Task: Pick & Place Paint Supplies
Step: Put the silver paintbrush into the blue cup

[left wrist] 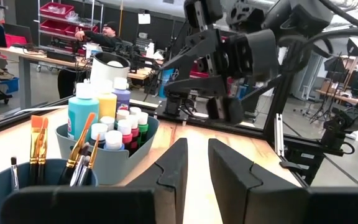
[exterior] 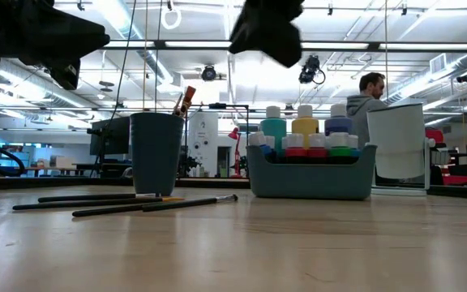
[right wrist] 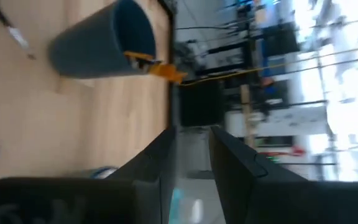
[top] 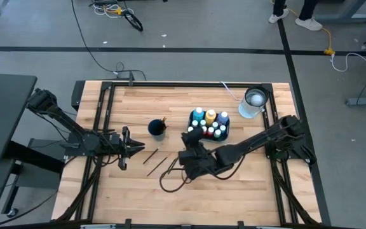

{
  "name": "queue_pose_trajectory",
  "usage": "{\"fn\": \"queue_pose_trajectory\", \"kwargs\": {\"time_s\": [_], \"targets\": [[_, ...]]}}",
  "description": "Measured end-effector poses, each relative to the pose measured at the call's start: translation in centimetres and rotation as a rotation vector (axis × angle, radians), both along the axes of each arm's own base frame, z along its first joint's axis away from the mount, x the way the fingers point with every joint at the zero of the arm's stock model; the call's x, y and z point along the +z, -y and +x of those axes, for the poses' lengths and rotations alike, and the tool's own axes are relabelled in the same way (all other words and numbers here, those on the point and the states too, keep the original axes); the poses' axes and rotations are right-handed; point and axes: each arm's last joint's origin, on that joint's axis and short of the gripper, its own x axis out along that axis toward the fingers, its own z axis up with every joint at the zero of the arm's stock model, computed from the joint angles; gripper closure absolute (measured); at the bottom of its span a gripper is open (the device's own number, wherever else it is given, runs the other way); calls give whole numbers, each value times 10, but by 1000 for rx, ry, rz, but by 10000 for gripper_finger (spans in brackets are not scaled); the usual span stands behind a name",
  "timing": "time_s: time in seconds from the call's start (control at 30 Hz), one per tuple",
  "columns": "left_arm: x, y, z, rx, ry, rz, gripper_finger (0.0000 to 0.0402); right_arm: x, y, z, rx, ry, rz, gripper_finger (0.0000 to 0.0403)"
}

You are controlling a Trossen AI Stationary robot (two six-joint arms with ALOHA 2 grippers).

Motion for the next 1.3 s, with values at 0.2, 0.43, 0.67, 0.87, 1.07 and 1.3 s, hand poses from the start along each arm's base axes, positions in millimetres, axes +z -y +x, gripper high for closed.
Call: {"fn": "queue_pose_trajectory", "kwargs": {"time_s": [0.2, 0.43, 0.67, 0.87, 1.07, 1.3], "targets": [[-1, 0, 0, 0, -13, 9, 329, 8, 2, -18, 54, -26, 287, 305], [-2, 0, 0, -1, -12, -5, 329, -3, 3, -21, 87, -67, 365, 305], [-2, 0, 0, -1, -14, -4, 329, -17, -4, -15, 255, -60, 631, 305], [-2, 0, 0, 1, -15, -4, 329, -31, -9, -14, 401, -58, 792, 305], [-2, 0, 0, 1, -15, -4, 329, -46, -9, -19, 434, -63, 837, 305], [-2, 0, 0, 2, -14, -4, 329, -62, -2, -22, 415, -37, 826, 305]]}}
